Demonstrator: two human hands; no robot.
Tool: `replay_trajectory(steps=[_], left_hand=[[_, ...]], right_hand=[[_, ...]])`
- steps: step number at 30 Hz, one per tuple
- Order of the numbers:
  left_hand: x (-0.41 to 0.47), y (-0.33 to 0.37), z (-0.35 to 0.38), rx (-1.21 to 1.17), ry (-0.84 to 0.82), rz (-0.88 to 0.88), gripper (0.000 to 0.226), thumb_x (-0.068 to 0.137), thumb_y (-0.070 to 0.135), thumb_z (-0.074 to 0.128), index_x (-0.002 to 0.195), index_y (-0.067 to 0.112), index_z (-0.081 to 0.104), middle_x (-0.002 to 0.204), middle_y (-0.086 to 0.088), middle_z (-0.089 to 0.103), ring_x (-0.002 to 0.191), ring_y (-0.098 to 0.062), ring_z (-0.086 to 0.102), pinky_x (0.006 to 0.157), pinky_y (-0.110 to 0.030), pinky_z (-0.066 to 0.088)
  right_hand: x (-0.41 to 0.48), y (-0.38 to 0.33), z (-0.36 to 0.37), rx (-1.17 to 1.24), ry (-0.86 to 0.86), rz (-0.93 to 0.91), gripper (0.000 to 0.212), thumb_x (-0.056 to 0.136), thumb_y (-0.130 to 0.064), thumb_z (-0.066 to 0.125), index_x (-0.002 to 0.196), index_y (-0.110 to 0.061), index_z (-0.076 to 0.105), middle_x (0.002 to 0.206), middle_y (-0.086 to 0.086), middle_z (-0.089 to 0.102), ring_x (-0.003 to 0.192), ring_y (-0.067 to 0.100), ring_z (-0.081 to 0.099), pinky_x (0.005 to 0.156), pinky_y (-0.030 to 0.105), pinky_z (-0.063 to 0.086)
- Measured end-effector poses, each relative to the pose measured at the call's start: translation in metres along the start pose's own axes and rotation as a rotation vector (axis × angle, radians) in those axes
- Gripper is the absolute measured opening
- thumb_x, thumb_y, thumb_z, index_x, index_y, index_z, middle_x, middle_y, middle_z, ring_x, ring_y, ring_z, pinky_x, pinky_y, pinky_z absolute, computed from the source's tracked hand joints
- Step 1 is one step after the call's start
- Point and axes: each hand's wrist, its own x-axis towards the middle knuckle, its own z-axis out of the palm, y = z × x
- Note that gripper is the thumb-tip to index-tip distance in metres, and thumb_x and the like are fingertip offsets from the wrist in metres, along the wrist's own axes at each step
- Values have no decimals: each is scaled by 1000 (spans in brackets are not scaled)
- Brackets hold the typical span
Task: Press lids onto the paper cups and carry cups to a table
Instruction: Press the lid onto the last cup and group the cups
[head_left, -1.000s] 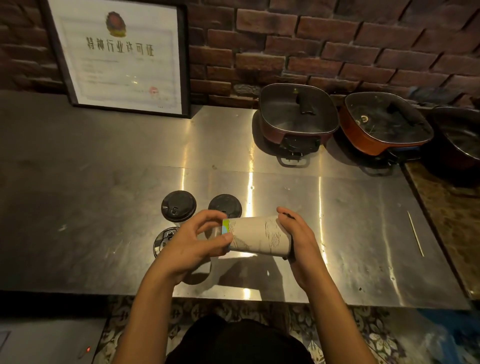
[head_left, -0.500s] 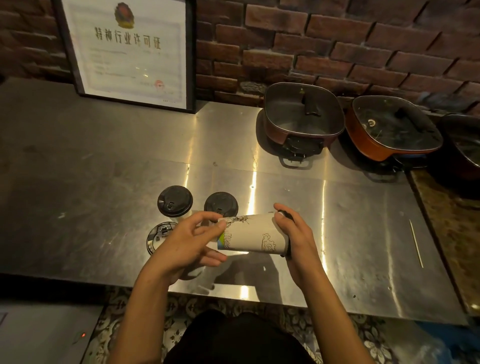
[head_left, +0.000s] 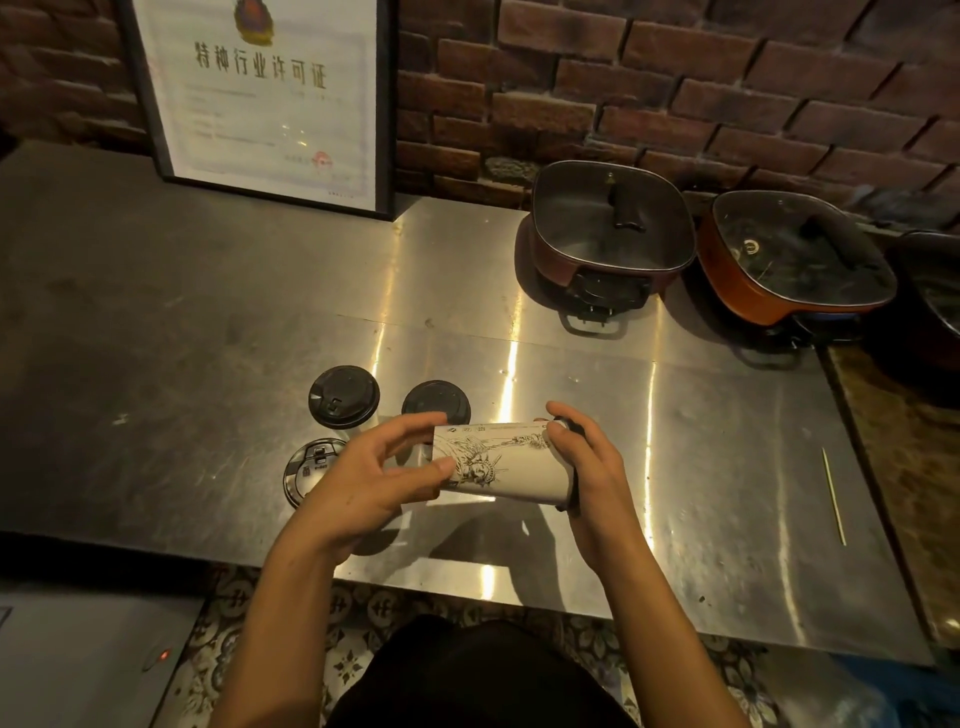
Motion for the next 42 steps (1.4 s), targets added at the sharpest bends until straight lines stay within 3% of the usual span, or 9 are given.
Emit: replay_trajectory(steps=[7, 13, 19, 21, 25, 29, 34, 37, 42], left_hand=[[-1, 8, 3, 87, -42, 90, 45, 80, 6, 85, 114, 35, 74, 117, 1, 76, 109, -22, 75, 87, -34, 63], [-10, 33, 34, 379, -93, 299, 58, 70, 41, 92, 122, 46, 69, 122, 20, 68, 116, -9, 62, 89, -23, 57], [-9, 42, 80, 580, -158, 503, 69, 71, 30, 89, 133, 46, 62, 129, 31, 60, 126, -5, 47, 100, -12, 40], [-9, 41, 78, 588, -146, 493, 66, 73, 30, 87, 132, 45, 62, 129, 31, 59, 127, -4, 46, 99, -13, 41], [-10, 34, 57, 583, -122, 447, 55, 84, 37, 77, 134, 48, 58, 137, 34, 54, 129, 0, 46, 95, -15, 43], [-15, 10, 30, 431, -11, 319, 49, 93, 25, 73, 131, 51, 58, 135, 28, 57, 124, 0, 55, 94, -22, 54], [-26, -44, 22, 327, 265, 198, 40, 91, 10, 74, 118, 39, 68, 130, 22, 60, 119, 4, 56, 93, -20, 51], [-26, -70, 24, 246, 230, 96, 27, 94, 13, 72, 114, 31, 74, 123, 5, 70, 112, -7, 67, 87, -19, 56], [-18, -89, 20, 153, 200, -49, 25, 99, 30, 65, 118, 45, 68, 116, 15, 75, 109, 0, 70, 93, -22, 56]], right_hand=[[6, 9, -5, 107, -12, 34, 41, 80, -46, 67, 120, -35, 71, 117, 8, 71, 100, 29, 71, 58, 32, 54], [6, 32, 3, 585, -78, 271, 53, 69, -37, 82, 115, -10, 76, 114, 23, 71, 100, 38, 71, 78, 46, 60], [-1, 59, 19, 933, -31, 441, 40, 110, -26, 44, 102, -20, 84, 105, 7, 79, 102, 22, 75, 84, 35, 63], [-3, 56, 18, 1030, -148, 472, 34, 106, -33, 53, 108, -15, 81, 108, 11, 77, 105, 25, 74, 89, 38, 61], [1, 53, -7, 812, -193, 419, 55, 80, -45, 76, 121, -9, 75, 118, 21, 71, 111, 38, 67, 95, 50, 54], [-2, 47, -32, 569, -206, 353, 47, 70, -34, 82, 113, -17, 77, 122, 20, 71, 106, 39, 71, 83, 53, 58], [-6, 34, -21, -272, -54, 226, 38, 82, -50, 79, 116, -40, 65, 125, 3, 64, 111, 26, 64, 87, 48, 62], [-9, 39, -1, -559, -43, 128, 65, 71, -69, 77, 126, -43, 53, 118, -13, 60, 108, 16, 62, 93, 45, 60], [-5, 47, 41, -700, -148, 125, 94, 70, -85, 58, 149, -36, 40, 129, -12, 53, 122, 17, 57, 107, 38, 50]])
